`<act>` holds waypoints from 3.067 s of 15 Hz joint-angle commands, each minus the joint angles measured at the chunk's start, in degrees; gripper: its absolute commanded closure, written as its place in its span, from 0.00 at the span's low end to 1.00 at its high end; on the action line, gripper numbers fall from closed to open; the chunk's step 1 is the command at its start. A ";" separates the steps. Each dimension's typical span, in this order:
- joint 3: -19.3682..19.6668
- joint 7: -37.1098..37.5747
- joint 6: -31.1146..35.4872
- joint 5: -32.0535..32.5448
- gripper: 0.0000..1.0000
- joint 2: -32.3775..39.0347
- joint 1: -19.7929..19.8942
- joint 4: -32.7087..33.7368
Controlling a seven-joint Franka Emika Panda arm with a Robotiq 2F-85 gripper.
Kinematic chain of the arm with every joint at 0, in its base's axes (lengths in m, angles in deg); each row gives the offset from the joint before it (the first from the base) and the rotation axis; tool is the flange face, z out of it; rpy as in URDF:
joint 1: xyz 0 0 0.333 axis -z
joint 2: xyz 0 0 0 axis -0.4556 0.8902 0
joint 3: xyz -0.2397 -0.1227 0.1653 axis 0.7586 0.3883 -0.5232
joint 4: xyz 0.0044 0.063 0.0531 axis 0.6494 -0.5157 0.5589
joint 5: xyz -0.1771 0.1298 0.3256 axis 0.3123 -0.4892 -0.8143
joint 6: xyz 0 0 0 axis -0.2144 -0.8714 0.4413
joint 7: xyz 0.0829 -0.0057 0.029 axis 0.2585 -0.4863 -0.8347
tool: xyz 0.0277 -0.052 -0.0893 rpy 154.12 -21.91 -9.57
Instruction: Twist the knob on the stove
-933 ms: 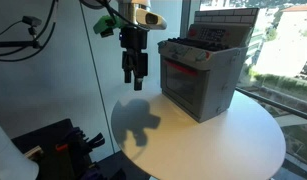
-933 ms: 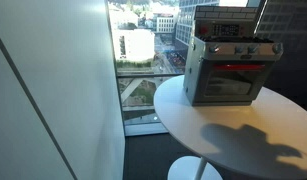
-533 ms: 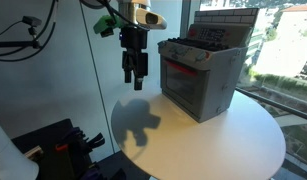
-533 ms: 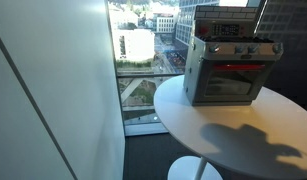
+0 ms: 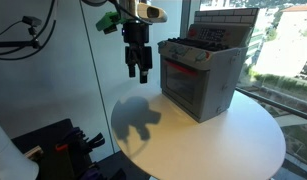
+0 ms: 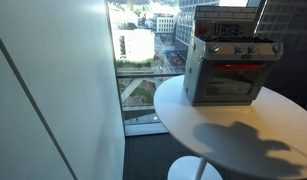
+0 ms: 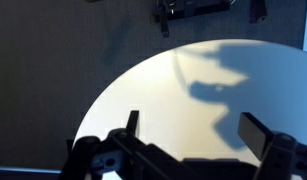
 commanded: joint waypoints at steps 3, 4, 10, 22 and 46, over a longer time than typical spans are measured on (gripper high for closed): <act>0.17 1.62 4.18 -0.18 0.00 0.20 -1.00 3.22; 0.21 1.78 4.90 -0.37 0.00 0.37 -1.03 3.79; 0.52 3.42 9.72 -1.75 0.00 2.27 -0.86 7.92; 2.67 4.11 20.79 -7.10 0.00 10.69 -0.52 16.31; 3.71 0.63 35.54 -12.16 0.00 17.71 -0.96 16.62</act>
